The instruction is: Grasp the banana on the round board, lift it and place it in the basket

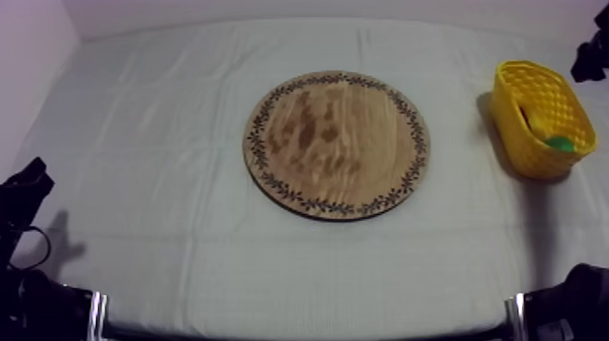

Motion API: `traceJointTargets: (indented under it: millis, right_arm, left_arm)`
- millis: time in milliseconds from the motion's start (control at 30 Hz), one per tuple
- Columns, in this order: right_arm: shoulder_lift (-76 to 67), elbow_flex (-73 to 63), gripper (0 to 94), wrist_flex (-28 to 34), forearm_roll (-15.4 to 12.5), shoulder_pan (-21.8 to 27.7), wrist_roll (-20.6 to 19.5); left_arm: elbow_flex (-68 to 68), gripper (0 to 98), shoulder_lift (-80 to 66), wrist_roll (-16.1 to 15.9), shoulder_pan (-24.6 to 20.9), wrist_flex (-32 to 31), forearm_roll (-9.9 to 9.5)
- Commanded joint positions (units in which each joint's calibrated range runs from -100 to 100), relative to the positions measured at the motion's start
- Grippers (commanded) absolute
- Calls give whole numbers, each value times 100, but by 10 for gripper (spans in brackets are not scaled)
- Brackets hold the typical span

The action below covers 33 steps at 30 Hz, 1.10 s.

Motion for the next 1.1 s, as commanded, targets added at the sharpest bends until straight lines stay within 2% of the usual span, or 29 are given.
traceJointTargets:
  millis: [0,200,433,567,733,967,1067]
  right_arm:
    - [-639,370,419,-198,-54,17,-40]
    - [-1683,1177,266,-604,-209,68,-104]
    - [-2755,2165,72,-1238,-178,-5,-370]
    - [-3194,2768,23,-1632,-276,-18,-108]
    - [-3786,3609,8,-2267,-710,70,406]
    - [-4764,4879,5,-3061,-1760,188,959]
    - [-5174,5356,4,-3220,-2059,105,1029]
  left_arm:
    - [-2,1,2,-2,-2,-1,-1]
    - [-2,1,2,-3,-2,-1,-1]
    - [-2,1,2,-3,-2,-1,-1]
    - [-2,1,2,-3,-2,-1,-1]
    - [-2,1,2,-3,-2,-1,-1]
    - [-2,1,2,-3,-2,-1,-1]
    - [-2,1,2,-3,-2,-1,-1]
